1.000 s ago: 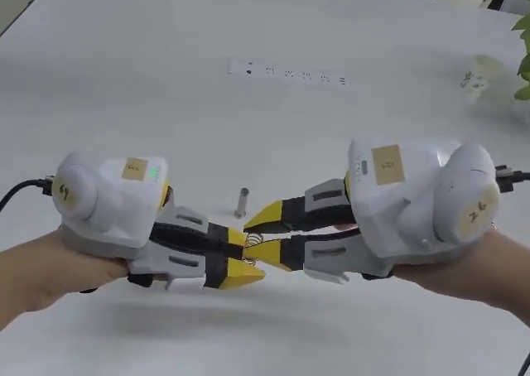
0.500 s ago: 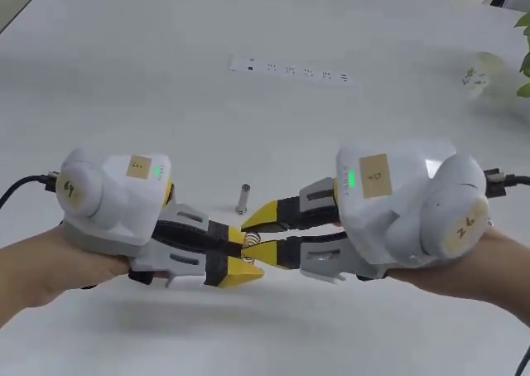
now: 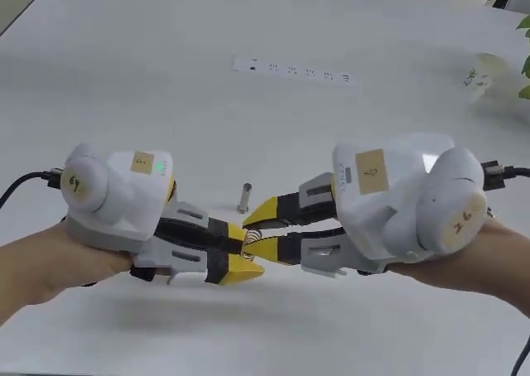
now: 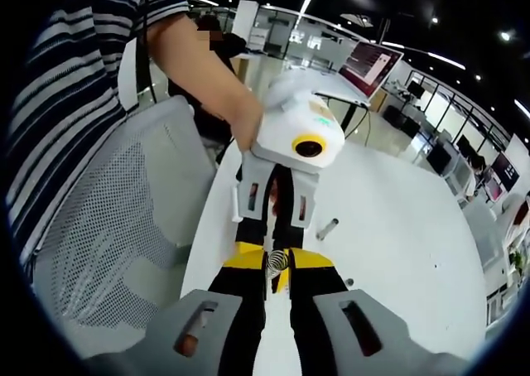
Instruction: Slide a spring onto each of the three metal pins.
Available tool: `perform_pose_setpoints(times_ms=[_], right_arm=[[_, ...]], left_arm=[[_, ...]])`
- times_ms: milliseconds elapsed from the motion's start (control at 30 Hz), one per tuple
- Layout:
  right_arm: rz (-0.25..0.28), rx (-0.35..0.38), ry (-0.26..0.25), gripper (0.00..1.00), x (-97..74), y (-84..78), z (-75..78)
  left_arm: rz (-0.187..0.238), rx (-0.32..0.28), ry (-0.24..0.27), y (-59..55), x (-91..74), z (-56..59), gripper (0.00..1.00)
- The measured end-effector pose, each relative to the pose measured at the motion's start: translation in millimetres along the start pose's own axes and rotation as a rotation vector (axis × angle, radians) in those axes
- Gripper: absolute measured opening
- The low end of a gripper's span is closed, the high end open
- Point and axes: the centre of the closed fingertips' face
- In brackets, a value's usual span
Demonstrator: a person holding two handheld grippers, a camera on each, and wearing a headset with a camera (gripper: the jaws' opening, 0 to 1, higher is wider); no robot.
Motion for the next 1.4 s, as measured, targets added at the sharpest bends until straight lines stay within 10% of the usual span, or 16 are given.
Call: perform_pose_setpoints(times_ms=[1400], right_arm=[[-0.004,0.033,-0.051,0.07,-5.9,-8.3,13.7]], left_arm=[[0.016,-0.132,0.164,-22.9,-50.4,-18.5,0.37]])
Point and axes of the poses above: the centre of the closed fingertips' face, and the gripper's own axes: x roughly forward along the fingers, z roughly to its right, y roughly out of its top, and after that the axes turned 8 degrees about -z, right-handed
